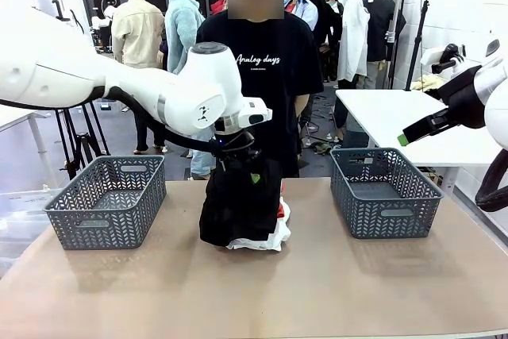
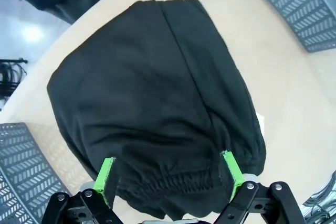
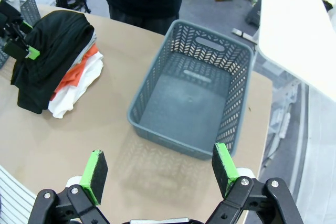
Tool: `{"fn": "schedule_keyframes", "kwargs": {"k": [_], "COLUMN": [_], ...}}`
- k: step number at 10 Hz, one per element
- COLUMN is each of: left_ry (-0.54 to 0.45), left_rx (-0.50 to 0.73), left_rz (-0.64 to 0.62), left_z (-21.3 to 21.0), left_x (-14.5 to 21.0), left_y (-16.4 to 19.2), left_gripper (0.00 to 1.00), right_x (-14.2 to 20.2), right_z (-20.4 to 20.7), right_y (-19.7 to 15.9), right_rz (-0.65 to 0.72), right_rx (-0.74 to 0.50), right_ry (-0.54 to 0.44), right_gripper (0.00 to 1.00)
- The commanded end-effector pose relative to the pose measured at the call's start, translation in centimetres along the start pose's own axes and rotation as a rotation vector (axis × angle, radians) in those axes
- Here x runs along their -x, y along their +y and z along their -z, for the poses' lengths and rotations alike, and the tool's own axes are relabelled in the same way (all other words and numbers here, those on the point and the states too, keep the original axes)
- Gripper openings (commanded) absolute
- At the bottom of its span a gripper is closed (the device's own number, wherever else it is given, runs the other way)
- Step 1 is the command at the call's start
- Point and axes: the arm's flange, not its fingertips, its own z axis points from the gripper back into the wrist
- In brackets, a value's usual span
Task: Sort the tops and bottoms.
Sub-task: Lift clothes from the center of the table with your left hand.
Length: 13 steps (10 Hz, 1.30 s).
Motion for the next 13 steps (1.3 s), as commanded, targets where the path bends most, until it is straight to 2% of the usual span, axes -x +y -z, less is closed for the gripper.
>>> {"fn": "schedule_keyframes", "kwargs": {"k": [1,4,7,10,11,13], "left_ry": [0.042,0.078,0.090,0.103,0.098,0.124], "left_rx": [-0.003,0.011,-0.007,0.000,-0.005,-0.012], "left_rz": [-0.044,-0.054,-0.144,-0.147,-0.142,-0.144], "left_z": [0.2,1.4,2.1,2.3,2.6,3.0], "left_x": [-1.5,-2.5,-3.2,-3.7,-3.6,-3.5], "left_y": [-0.2,-0.1,0.4,0.6,0.6,0.5], "left_gripper": [1.00,1.00,1.00,1.00,0.95,0.59], "right_x": [0.1,0.1,0.1,0.1,0.1,0.1], "right_z": [0.1,0.1,0.1,0.1,0.1,0.1], "right_y": [-0.1,-0.1,-0.1,-0.1,-0.1,-0.1], "right_rz": [0.006,0.006,0.006,0.006,0.006,0.006], "right_rx": [-0.014,-0.014,-0.014,-0.014,-0.014,-0.014], "right_ry": [-0.002,-0.002,-0.002,-0.002,-0.002,-0.002], "right_gripper": [1.00,1.00,1.00,1.00,1.00,1.00]}}
